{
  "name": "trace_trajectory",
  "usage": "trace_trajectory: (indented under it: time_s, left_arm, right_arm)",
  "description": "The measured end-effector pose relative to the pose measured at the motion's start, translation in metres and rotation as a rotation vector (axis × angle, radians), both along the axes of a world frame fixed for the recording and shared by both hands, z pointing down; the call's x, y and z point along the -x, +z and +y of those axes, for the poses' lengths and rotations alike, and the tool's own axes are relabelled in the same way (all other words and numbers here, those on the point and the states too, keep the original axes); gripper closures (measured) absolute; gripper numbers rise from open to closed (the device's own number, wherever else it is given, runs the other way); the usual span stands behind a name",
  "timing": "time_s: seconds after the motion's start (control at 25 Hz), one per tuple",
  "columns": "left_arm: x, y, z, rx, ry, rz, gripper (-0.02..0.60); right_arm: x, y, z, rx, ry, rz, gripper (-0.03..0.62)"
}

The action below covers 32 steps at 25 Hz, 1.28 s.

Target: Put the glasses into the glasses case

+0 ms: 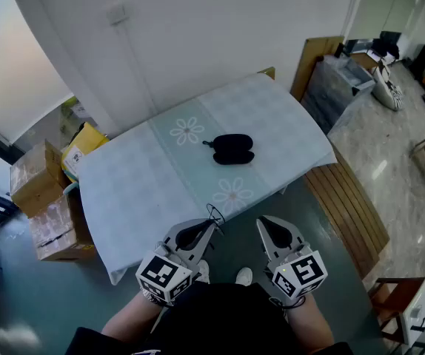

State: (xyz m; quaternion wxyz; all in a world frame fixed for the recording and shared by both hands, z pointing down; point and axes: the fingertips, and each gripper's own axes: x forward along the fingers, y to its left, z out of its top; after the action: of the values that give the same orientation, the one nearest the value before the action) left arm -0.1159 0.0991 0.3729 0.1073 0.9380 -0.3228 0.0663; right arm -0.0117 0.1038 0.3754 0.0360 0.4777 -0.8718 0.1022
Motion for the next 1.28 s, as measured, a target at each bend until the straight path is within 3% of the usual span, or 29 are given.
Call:
trace_trajectory:
  time_s: [0.72,1.28]
  left_arm:
    - [-0.004,0.001,0.011,-0.001,-0.004,-0.004,0.552]
    - [-0.023,0.003,0.020,0.003,-0.034,-0.014,0.552]
  right_arm:
    - [-0.008,-0.003,0.007,-0.014,0.000,-0.020,0.571]
    - [-0.042,-0.006,0.003,-0.024,-0.006,-0.022,0.571]
